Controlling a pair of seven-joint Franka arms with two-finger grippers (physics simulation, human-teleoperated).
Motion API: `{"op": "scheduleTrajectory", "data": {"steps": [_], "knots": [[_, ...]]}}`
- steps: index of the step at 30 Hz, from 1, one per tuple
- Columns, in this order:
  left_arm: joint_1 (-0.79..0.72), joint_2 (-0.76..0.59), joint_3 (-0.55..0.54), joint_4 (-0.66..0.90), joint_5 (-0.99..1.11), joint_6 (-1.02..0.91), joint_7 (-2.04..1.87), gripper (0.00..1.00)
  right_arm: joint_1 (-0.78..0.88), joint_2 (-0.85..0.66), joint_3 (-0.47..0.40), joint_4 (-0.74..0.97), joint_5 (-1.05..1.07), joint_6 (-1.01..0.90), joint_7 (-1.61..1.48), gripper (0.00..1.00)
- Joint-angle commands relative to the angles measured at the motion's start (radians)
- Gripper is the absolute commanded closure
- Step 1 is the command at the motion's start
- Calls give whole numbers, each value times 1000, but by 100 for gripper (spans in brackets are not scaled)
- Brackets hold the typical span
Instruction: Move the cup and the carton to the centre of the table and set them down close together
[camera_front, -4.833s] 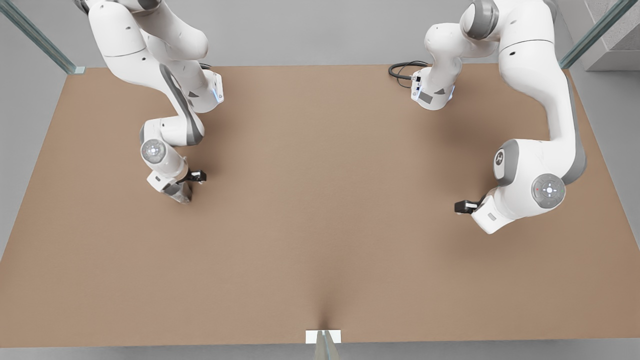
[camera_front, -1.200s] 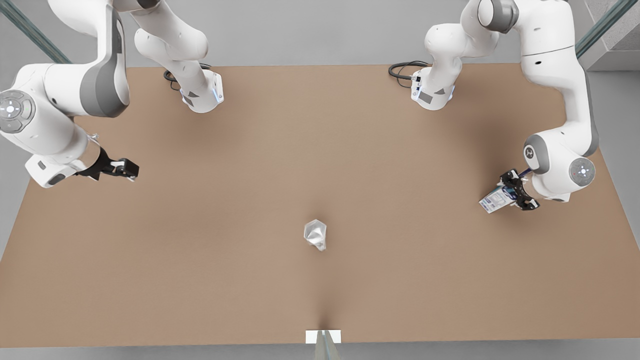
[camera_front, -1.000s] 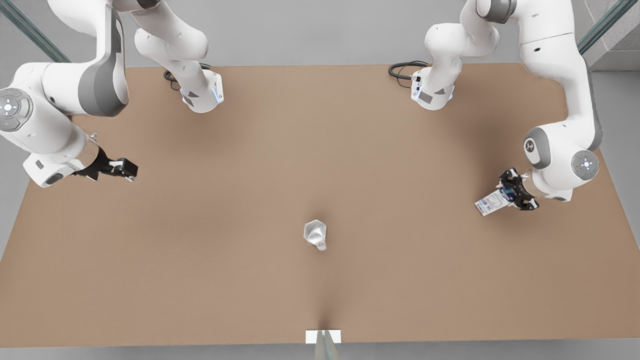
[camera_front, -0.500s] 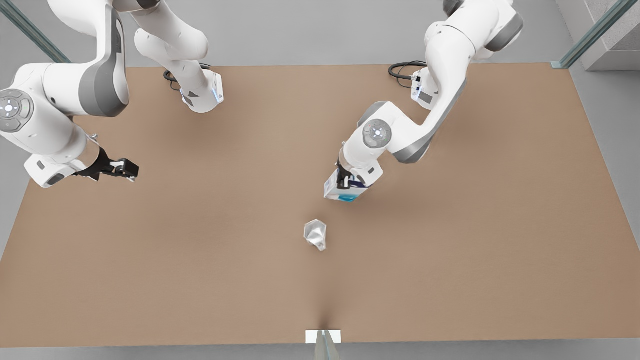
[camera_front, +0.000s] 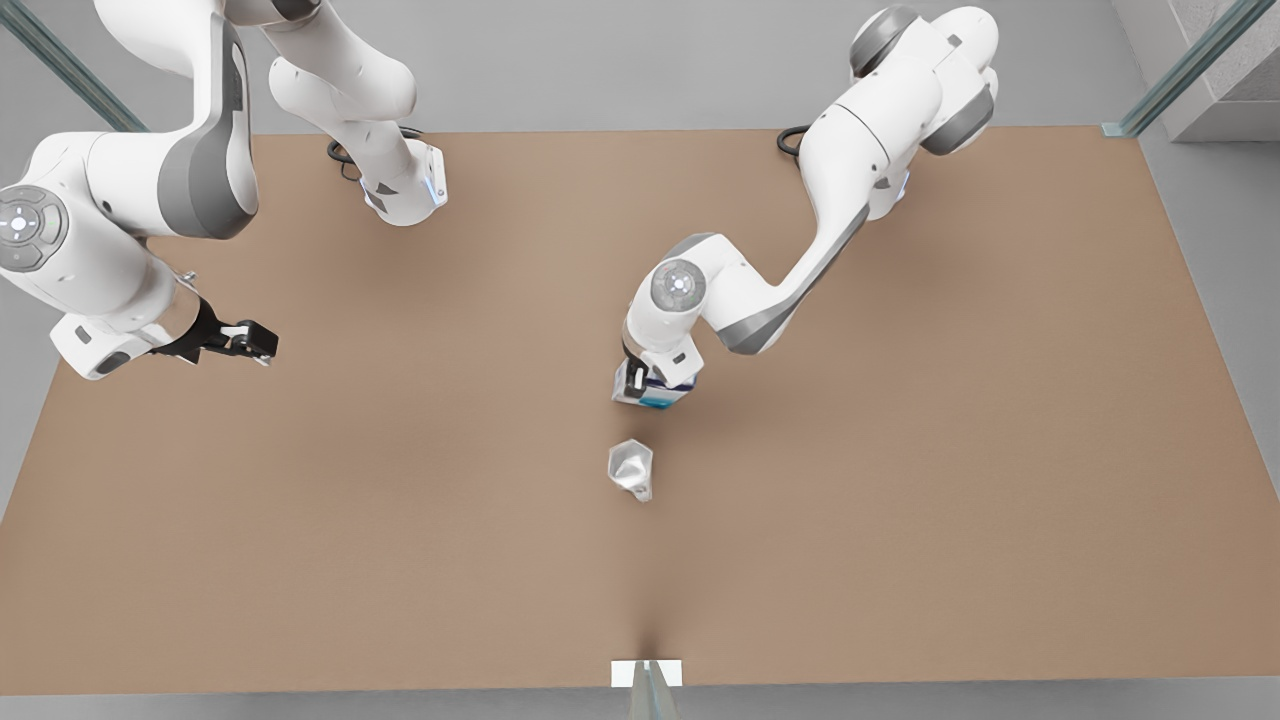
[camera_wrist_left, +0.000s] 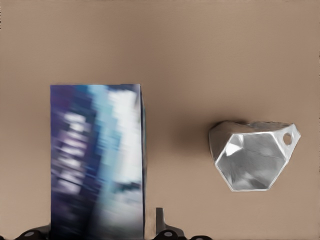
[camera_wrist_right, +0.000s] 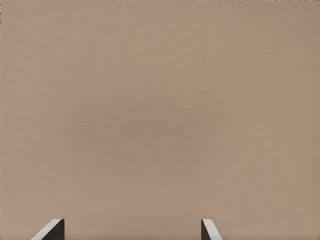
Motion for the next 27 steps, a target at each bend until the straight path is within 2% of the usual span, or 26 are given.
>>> {"op": "scheduleTrajectory", "data": {"steps": [1,4,10,12,13,15,17,18,19,20,22,27], "knots": [[-1,0,0,0,17,-1,-2,0,0,0,1,2,-1,0,0,0],[-15,-6,-2,6,17,-33,-24,0,0,0,-1,0,1,0,0,0],[-41,-14,-2,218,22,-294,22,0,0,0,-1,2,4,0,1,0],[139,-45,1,255,20,-452,522,0,-8,0,-1,3,24,-2,3,0],[259,-55,3,255,22,-547,948,0,-7,0,-1,5,24,0,5,0],[515,-91,0,256,22,-601,1645,0,-4,0,-1,5,22,0,8,0],[655,-140,0,279,72,-631,2039,0,-2,0,-1,5,21,0,8,0],[635,-233,90,249,56,-628,2185,0,-4,0,-1,5,21,0,8,0],[468,-293,312,245,-76,-627,2223,0,1,-2,-1,6,15,0,8,0],[416,-354,369,187,-84,-622,2282,0,-2,0,-1,8,18,0,8,0],[402,-379,371,117,-90,-582,2280,0,-2,1,-1,31,15,-2,1,0],[402,-374,372,94,-90,-562,2279,0,-2,9,-1,34,15,-3,3,0]]}}
